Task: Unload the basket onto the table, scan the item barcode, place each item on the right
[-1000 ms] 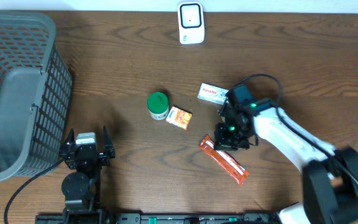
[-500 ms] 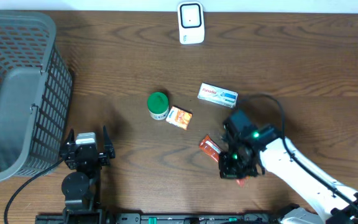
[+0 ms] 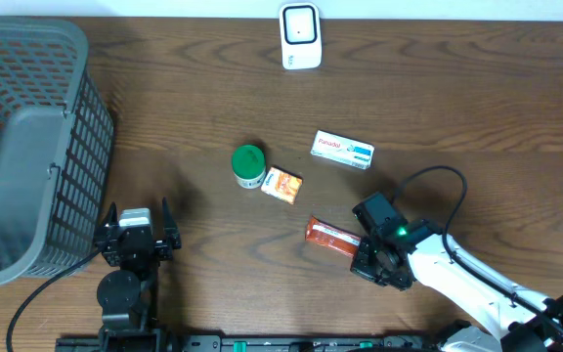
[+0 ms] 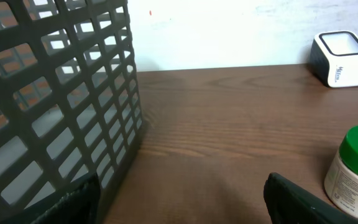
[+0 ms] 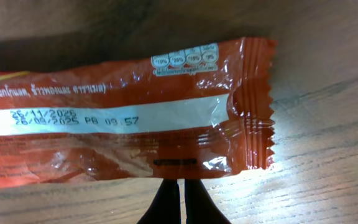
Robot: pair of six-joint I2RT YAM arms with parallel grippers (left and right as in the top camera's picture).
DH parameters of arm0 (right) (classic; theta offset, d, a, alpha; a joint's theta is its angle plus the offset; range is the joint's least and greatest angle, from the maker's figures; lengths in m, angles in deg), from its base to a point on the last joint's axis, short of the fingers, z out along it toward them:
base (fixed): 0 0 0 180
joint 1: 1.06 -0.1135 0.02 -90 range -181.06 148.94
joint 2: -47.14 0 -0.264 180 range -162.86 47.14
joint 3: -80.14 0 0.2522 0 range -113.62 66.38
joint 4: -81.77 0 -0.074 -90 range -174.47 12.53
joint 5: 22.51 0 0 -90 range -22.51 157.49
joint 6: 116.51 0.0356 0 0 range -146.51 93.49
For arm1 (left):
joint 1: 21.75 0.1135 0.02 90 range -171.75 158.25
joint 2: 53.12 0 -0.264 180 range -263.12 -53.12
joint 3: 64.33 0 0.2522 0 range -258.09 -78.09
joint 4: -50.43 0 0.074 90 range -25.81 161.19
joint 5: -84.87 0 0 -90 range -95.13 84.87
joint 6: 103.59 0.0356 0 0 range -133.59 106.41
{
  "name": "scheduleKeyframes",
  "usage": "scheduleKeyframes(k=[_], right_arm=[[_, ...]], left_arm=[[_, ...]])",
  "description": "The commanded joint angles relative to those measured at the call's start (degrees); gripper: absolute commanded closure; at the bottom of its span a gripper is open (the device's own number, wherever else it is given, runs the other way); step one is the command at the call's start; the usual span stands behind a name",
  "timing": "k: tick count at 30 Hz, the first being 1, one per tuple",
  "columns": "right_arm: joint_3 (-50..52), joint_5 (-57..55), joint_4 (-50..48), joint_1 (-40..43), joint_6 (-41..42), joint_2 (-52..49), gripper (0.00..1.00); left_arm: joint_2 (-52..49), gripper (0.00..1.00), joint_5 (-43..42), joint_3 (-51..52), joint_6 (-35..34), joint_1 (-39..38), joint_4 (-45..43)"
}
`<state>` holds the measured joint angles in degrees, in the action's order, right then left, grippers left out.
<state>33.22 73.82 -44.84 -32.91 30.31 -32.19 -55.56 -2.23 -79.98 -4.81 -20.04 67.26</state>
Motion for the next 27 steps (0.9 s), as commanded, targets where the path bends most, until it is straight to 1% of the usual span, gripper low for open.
scheduleKeyframes(k=[1, 4, 7, 8, 9, 11, 12, 13, 15, 17, 18, 19, 21, 22, 23, 24, 25, 27], right_arm=[[0.3, -3.2, -8.9, -0.2, -2.7, -0.2, 0.99], [0.2, -3.1, -14.2, 0.0, -6.1, -0.2, 0.91], [-0.5, -0.4, -16.2, 0.5, -11.0, -0.2, 0.91], [-1.0, 1.4, -15.8, 0.5, -13.4, -0.2, 0.85], [-1.4, 2.3, -15.0, 0.5, -14.5, -0.1, 0.72], [-3.6, 3.7, -10.5, 0.5, -15.6, 0.0, 0.12], [-5.2, 4.6, -7.4, 0.5, -15.6, 0.0, 0.05], [-6.8, 4.7, -4.4, 0.5, -15.6, 0.0, 0.01], [-11.0, 4.7, 2.3, 0.5, -15.6, 0.0, 0.01], [-15.3, 4.7, 6.8, 0.5, -15.6, 0.0, 0.01], [-16.0, 4.6, 7.0, 0.5, -15.8, 0.0, 0.01], [-17.2, 4.2, 6.2, 0.5, -17.7, 0.0, 0.01], [-17.2, 5.2, 3.1, 0.5, -16.9, 0.0, 0.01], [-17.2, 5.7, 1.3, 0.6, -15.4, 0.0, 0.03], [-17.2, 5.3, 0.9, 1.1, -9.7, 0.0, 0.14], [-17.2, 4.9, 1.8, 2.0, -1.2, -0.3, 0.18], [-17.2, 4.7, 2.5, 3.0, 5.3, -0.9, 0.14], [-17.2, 4.7, 1.9, 4.5, 10.3, -2.8, 0.09]], left_arm=[[0.1, 0.16, 0.5, 0.9, -0.5, -0.2, 2.4], [0.1, 0.16, 0.6, 0.9, -0.5, -0.2, 2.4], [0.1, 0.16, 0.5, 0.9, -0.5, -0.2, 2.4], [0.1, 0.16, 0.6, 0.9, -0.5, -0.2, 2.4], [0.1, 0.15, 0.5, 0.9, -0.5, -0.2, 2.4], [0.1, 0.16, 0.6, 0.9, -0.5, -0.2, 2.4], [0.1, 0.16, 0.6, 0.9, -0.5, -0.2, 2.4], [0.1, 0.16, 0.6, 0.9, -0.5, -0.2, 2.4], [0.1, 0.16, 0.6, 0.9, -0.5, -0.2, 2.4], [0.1, 0.16, 0.5, 0.9, -0.5, -0.2, 2.4], [0.1, 0.15, 0.6, 0.9, -0.5, -0.2, 2.4], [0.1, 0.16, 0.5, 0.9, -0.5, -0.2, 2.4], [0.1, 0.15, 0.5, 0.9, -0.5, -0.2, 2.4], [0.1, 0.16, 0.6, 0.9, -0.5, -0.2, 2.4], [0.1, 0.16, 0.6, 0.9, -0.5, -0.2, 2.4], [0.1, 0.16, 0.6, 0.9, -0.5, -0.2, 2.4], [0.1, 0.16, 0.5, 0.9, -0.5, -0.2, 2.4], [0.1, 0.16, 0.5, 0.9, -0.5, -0.2, 2.4]])
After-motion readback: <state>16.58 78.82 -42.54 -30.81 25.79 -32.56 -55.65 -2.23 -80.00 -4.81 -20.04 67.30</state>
